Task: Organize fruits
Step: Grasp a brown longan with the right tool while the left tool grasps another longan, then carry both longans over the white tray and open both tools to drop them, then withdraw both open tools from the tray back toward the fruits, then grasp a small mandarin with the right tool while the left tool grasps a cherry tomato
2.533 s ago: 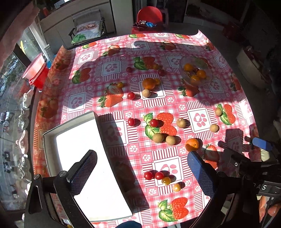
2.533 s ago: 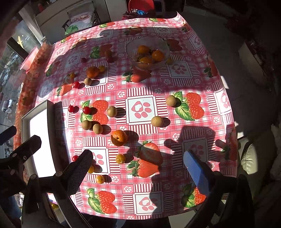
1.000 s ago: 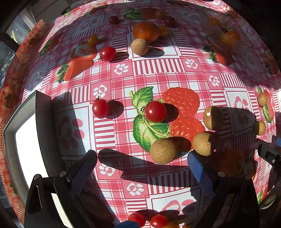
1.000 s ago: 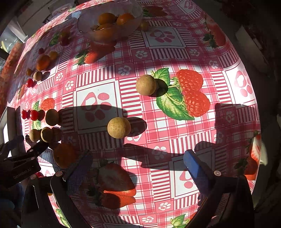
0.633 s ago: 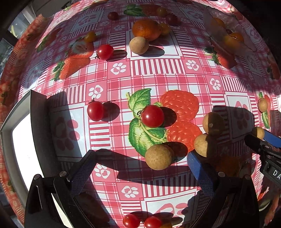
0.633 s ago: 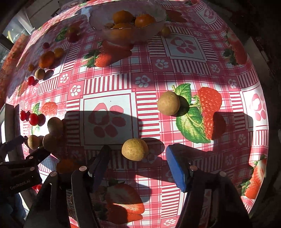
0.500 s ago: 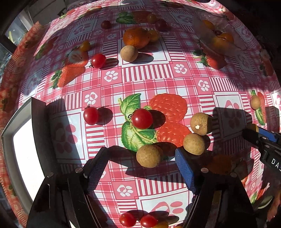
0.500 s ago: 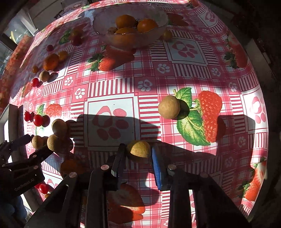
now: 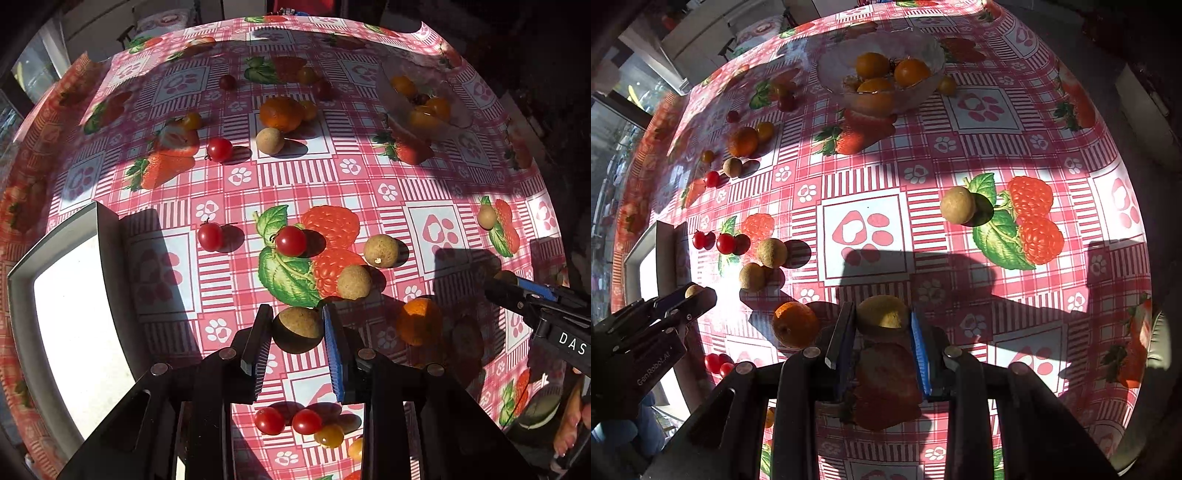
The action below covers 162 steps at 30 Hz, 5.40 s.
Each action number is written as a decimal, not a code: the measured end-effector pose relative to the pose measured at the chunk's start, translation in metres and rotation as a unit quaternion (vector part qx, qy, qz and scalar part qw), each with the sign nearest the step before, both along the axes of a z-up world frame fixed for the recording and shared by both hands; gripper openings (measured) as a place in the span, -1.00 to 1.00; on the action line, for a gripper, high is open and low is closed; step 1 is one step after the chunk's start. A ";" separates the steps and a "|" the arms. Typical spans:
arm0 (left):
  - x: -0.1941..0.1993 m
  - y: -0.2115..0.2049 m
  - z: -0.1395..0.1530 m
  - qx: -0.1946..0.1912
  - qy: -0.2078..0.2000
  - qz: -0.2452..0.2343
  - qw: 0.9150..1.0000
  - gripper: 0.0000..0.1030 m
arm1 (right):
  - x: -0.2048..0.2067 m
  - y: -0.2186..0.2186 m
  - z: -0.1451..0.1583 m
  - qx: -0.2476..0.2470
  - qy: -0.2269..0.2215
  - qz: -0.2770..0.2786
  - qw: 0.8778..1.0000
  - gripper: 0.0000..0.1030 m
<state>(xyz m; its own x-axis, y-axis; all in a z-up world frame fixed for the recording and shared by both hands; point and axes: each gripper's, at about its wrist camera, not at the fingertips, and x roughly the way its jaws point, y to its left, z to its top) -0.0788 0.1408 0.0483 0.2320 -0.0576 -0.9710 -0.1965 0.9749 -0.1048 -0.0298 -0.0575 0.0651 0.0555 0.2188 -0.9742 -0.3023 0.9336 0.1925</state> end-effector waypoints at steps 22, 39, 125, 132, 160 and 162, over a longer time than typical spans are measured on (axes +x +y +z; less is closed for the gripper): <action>-0.151 0.146 -0.014 0.044 0.047 0.148 0.987 -0.43 | -0.133 0.210 0.022 0.084 0.062 0.214 0.971 -0.39; -0.176 0.178 -0.036 0.071 0.043 0.185 0.979 0.51 | -0.157 0.262 -0.020 0.041 0.100 0.251 0.962 0.06; 0.041 0.036 -0.039 0.021 0.020 -0.003 1.000 -0.60 | -0.028 0.068 -0.036 -0.010 0.029 0.064 0.998 -0.23; 0.028 0.033 -0.025 0.014 0.009 -0.012 1.000 -0.60 | -0.029 0.045 -0.017 0.007 0.031 0.045 0.998 -0.23; 0.048 0.017 -0.038 0.068 0.000 -0.056 0.996 0.01 | -0.038 0.026 -0.007 0.013 0.034 0.020 0.999 -0.22; 0.052 0.013 -0.040 0.059 -0.003 -0.063 0.996 -0.23 | -0.038 0.024 -0.006 0.013 0.034 0.017 0.999 -0.22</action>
